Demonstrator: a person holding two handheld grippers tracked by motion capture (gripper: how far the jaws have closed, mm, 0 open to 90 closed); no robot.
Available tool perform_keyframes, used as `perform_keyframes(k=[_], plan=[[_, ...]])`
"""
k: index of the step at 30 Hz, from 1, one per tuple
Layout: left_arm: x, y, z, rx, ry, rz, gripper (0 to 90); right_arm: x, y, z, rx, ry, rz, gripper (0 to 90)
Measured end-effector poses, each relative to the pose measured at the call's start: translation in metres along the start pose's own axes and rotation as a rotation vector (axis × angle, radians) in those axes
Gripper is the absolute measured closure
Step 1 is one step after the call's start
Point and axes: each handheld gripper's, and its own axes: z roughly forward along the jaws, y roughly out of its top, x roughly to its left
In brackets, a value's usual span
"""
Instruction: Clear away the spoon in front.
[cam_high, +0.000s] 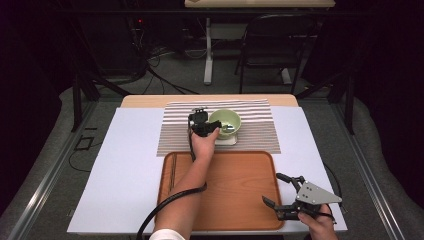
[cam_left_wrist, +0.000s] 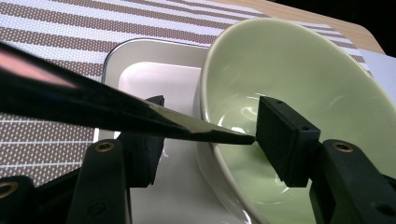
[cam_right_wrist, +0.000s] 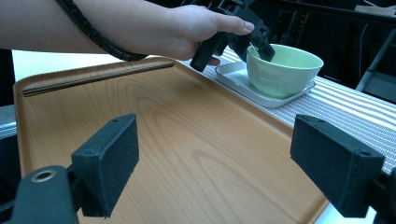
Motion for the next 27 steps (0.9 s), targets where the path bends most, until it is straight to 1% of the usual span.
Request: perform_keyframes(k=[2,4,6,9,13,19,24,27], plan=[[-0.0011,-0.0005,0.0008,0.005,-0.001,0.009,42.8,-0.0002,0.0,0.0,-0.001,0.0,-0.001,14.9],[-0.0023,-0.0008,0.0017,0.008,0.0,0.006,43.0,-0.0002,0.0,0.0001,0.0,-0.001,0.0,14.9],[-0.0031,-0.0014,0.0024,0.01,0.003,0.016,43.2,0.0,0.0,0.0,0.0,0.0,0.002,14.9],[-0.0037,-0.0021,0.0035,0.016,0.001,0.017,43.5,-0.0004,0.0001,-0.0001,-0.003,0.0,-0.001,14.9],[-0.004,-0.0024,0.0041,0.014,0.006,0.021,44.8,-0.0003,0.0001,-0.0001,-0.002,0.0,-0.001,14.9],[-0.0032,-0.0033,0.0023,-0.001,0.003,0.017,46.1,-0.0005,0.0001,-0.0001,-0.003,0.0,0.0,14.9],[-0.0024,-0.0036,-0.0011,-0.013,-0.008,0.028,50.9,-0.0005,0.0001,-0.0001,-0.002,-0.001,0.0,14.9],[-0.0025,-0.0028,-0.0032,-0.025,-0.006,0.04,55.5,-0.0005,0.0001,0.0,-0.001,-0.002,-0.001,14.9]])
